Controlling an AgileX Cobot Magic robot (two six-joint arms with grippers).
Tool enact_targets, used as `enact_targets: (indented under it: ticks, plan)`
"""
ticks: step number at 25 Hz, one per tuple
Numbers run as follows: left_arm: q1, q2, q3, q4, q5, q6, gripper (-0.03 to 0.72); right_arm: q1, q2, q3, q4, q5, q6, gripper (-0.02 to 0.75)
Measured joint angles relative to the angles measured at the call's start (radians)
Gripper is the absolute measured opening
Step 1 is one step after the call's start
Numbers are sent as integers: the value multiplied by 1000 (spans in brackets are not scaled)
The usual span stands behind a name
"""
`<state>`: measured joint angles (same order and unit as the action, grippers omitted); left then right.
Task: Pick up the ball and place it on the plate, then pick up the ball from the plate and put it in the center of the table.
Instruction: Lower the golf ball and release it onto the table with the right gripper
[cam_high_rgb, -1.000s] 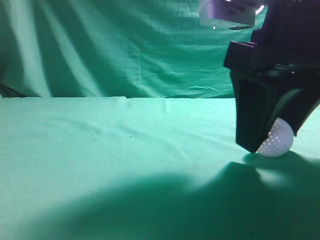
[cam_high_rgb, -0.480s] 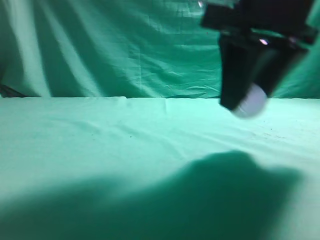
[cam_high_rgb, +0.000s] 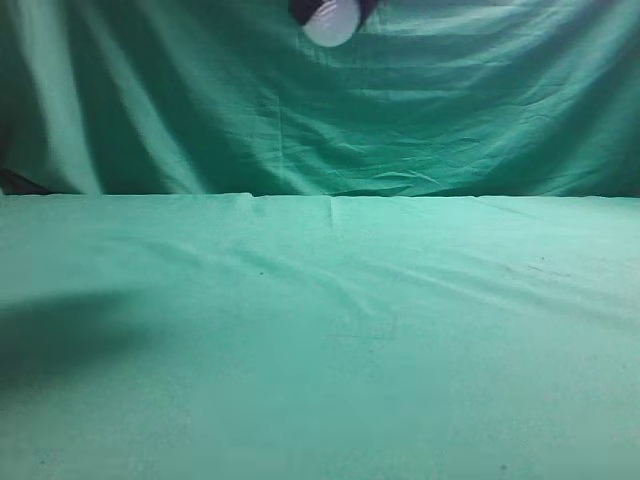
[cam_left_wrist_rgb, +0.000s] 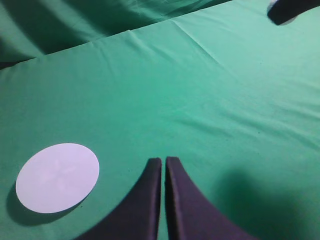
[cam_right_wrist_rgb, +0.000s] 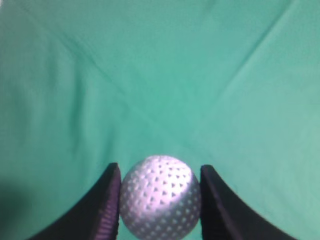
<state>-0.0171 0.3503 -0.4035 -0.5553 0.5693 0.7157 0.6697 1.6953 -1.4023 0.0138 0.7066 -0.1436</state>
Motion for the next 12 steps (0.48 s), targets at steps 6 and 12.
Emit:
enact_targets:
  ticks: [6,12]
  plan:
    - [0,0,0,0,0,0,0,60,212,-164,0,1,-45,306]
    - [0,0,0,0,0,0,0,80,433,-328,32,-1,-50,306]
